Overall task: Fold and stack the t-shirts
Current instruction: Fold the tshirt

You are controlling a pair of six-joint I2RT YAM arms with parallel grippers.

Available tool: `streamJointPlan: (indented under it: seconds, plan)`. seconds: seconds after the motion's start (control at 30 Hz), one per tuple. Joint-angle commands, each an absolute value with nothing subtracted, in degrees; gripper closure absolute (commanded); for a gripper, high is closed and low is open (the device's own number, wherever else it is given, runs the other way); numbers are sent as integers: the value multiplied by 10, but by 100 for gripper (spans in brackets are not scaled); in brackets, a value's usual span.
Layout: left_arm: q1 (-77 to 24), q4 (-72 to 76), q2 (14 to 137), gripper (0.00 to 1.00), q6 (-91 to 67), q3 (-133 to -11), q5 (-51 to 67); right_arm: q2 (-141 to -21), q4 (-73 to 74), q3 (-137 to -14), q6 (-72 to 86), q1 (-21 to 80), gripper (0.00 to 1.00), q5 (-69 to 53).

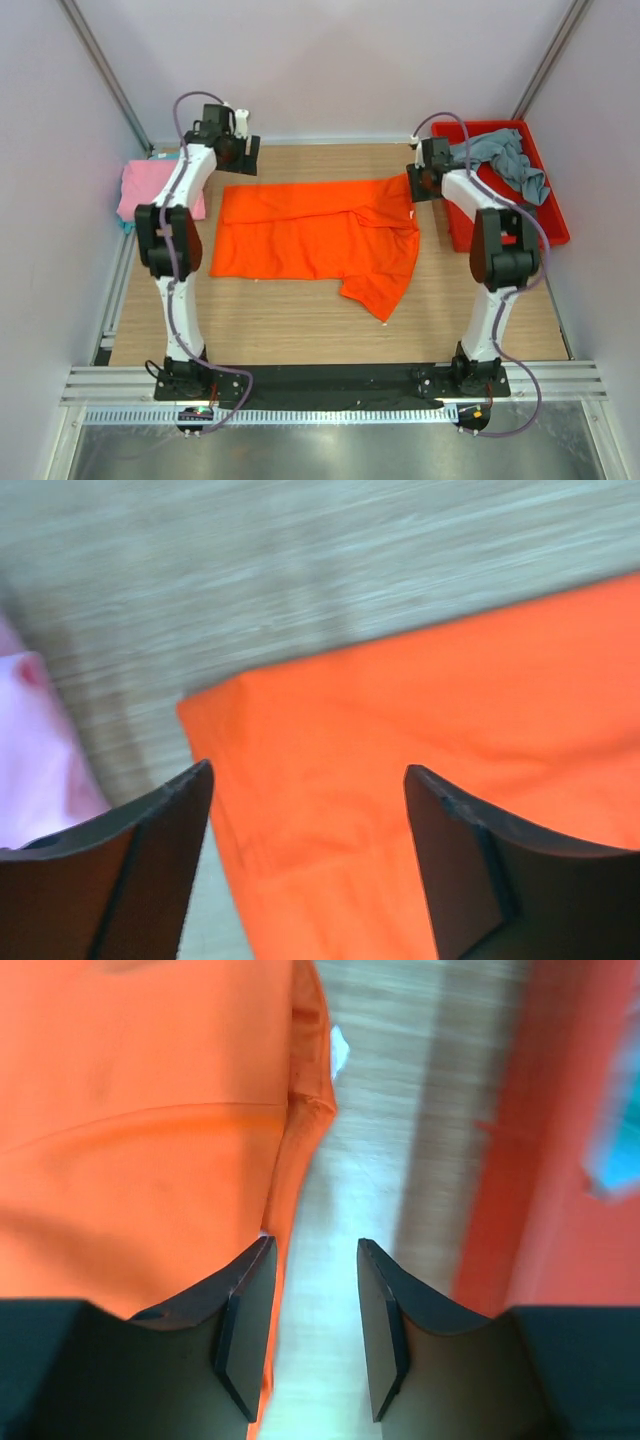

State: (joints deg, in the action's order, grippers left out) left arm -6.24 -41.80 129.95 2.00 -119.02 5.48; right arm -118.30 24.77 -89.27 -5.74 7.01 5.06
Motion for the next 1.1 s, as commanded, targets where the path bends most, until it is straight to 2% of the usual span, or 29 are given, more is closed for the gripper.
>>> streamJointPlan:
  seconds: [0.0, 0.2, 0.4, 0.5, 0.6, 0.7, 0.77, 0.83, 0.87, 1.0, 1.07]
  plan:
    - [-65, -374, 1090, 19, 4, -1128, 127, -981, 212, -816, -81, 68, 55, 21]
    - [-66, -411, 929, 16, 23, -914, 167, -792, 178, -613, -194, 80, 52, -105]
    - [-65, -415, 839, 13, 8, -756, 162, -670, 259, -439, -376, 97, 53, -240]
    - [-63, -383, 804, 2, 17, -703, 183, -611, 272, -386, -389, 112, 53, -268]
    - [-45, -348, 780, 0, -14, -664, 225, -555, 252, -333, -385, 139, 52, -279]
    - [-37, -333, 787, 1, -71, -663, 237, -545, 243, -320, -392, 164, 49, -272]
    - [-33, -326, 797, 0, -138, -670, 215, -566, 270, -336, -389, 174, 45, -282]
    - [-29, -339, 802, 1, -137, -680, 247, -599, 300, -364, -375, 185, 42, -311]
    - [-22, -346, 809, 0, -120, -684, 256, -608, 307, -371, -363, 205, 34, -315]
    - [17, -352, 820, 0, -86, -658, 319, -647, 323, -374, -386, 262, 32, -292]
    - [18, -353, 828, 2, -83, -653, 269, -661, 322, -369, -396, 295, 32, -273]
